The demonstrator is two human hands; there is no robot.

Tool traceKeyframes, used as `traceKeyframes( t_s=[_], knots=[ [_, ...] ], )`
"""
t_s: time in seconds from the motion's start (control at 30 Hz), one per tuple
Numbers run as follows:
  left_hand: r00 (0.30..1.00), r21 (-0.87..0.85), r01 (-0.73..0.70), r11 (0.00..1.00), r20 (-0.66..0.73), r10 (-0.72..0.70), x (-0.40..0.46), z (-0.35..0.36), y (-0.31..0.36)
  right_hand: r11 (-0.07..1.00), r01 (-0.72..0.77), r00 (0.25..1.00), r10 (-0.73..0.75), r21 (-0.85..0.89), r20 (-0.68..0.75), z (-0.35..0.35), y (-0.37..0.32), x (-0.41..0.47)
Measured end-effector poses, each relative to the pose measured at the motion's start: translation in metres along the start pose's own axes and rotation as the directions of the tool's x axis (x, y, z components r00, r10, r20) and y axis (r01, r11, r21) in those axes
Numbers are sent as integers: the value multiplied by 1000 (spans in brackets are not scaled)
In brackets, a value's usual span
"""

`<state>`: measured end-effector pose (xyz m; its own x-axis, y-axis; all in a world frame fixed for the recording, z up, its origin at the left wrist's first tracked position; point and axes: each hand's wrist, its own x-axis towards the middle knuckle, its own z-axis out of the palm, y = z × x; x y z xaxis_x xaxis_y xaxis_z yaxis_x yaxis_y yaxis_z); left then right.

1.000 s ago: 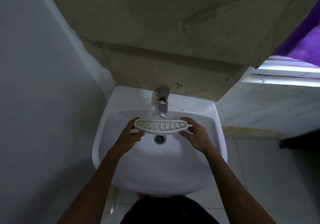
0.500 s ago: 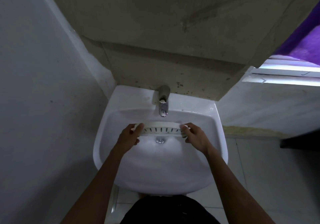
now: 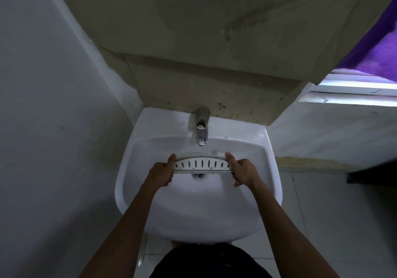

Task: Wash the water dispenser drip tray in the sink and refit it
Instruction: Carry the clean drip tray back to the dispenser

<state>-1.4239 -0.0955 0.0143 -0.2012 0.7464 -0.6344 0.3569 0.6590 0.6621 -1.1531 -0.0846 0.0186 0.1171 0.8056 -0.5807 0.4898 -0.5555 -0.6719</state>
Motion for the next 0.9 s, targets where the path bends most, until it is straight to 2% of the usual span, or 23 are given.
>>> traceKeyframes(
  t_s=[0.13,0.3,0.47,0.6,0.73,0.9],
  knots=[
    [1000,-110,-26,994,-7,26,-1,-2,3,991,84,996,-83,102,-14,1,1,0],
    [993,-228,-100,969,41,112,-4,-3,4,974,171,985,-166,152,-43,-1,2,-2],
    [990,-355,-91,930,69,123,-3,0,4,926,206,978,-201,317,-50,-3,5,-4],
    [979,-371,-169,913,40,198,1,0,0,893,259,964,-265,369,-36,-5,4,-9],
    [961,-395,-244,886,26,277,2,-1,0,841,232,967,-252,489,-25,-4,3,-12],
    [947,-440,-278,854,22,320,3,0,-4,831,242,966,-255,502,-43,-2,5,-14]
  ],
)
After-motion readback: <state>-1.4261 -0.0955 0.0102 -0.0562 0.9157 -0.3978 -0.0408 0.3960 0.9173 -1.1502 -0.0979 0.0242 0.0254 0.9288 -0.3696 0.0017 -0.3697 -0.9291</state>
